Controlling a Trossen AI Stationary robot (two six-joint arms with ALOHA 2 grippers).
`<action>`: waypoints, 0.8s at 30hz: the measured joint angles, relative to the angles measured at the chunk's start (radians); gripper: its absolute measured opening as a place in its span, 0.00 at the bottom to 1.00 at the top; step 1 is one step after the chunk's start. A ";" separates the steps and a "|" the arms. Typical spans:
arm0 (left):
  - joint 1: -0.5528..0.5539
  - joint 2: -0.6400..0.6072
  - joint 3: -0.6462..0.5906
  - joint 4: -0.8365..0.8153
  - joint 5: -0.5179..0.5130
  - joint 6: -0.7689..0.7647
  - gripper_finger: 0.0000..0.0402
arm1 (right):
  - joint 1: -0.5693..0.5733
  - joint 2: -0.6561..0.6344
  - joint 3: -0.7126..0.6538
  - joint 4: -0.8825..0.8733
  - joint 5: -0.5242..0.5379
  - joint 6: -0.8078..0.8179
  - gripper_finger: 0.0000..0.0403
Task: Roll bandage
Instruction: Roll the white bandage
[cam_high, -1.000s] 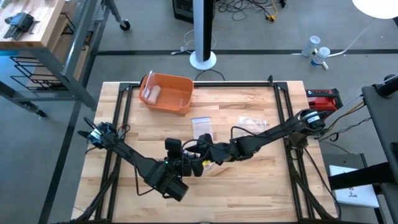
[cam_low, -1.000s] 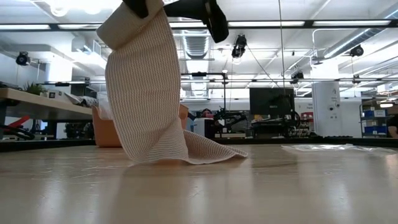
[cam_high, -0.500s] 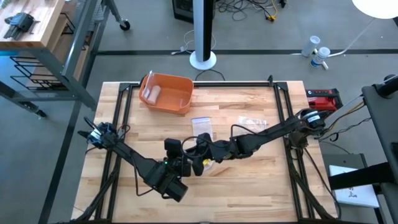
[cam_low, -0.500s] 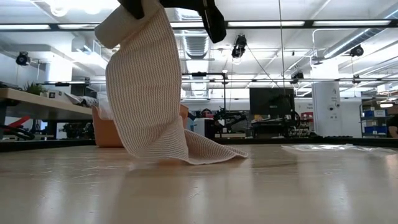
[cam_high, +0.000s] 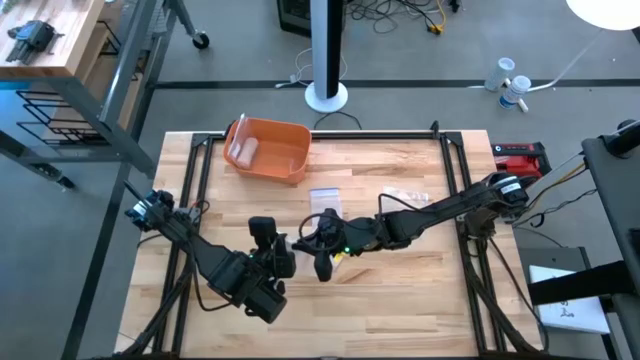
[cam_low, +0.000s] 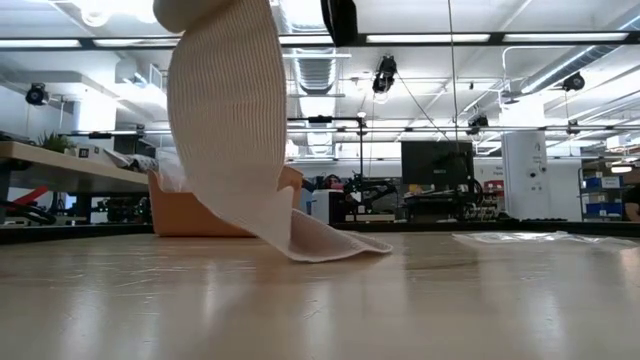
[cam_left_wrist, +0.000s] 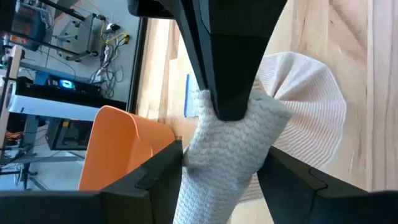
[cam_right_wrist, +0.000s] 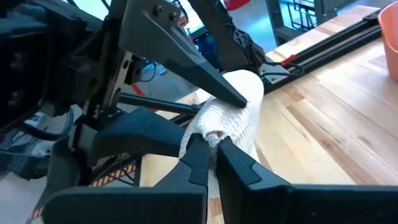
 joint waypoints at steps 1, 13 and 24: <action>0.000 0.000 -0.004 0.002 -0.004 -0.001 0.46 | 0.000 0.000 0.000 -0.001 -0.003 -0.001 0.01; 0.003 0.001 -0.061 0.028 -0.045 0.009 0.09 | 0.002 0.000 -0.001 -0.013 -0.018 -0.049 0.12; 0.012 -0.003 -0.060 0.067 -0.013 -0.012 0.07 | 0.037 -0.090 -0.002 -0.036 -0.062 -0.462 0.53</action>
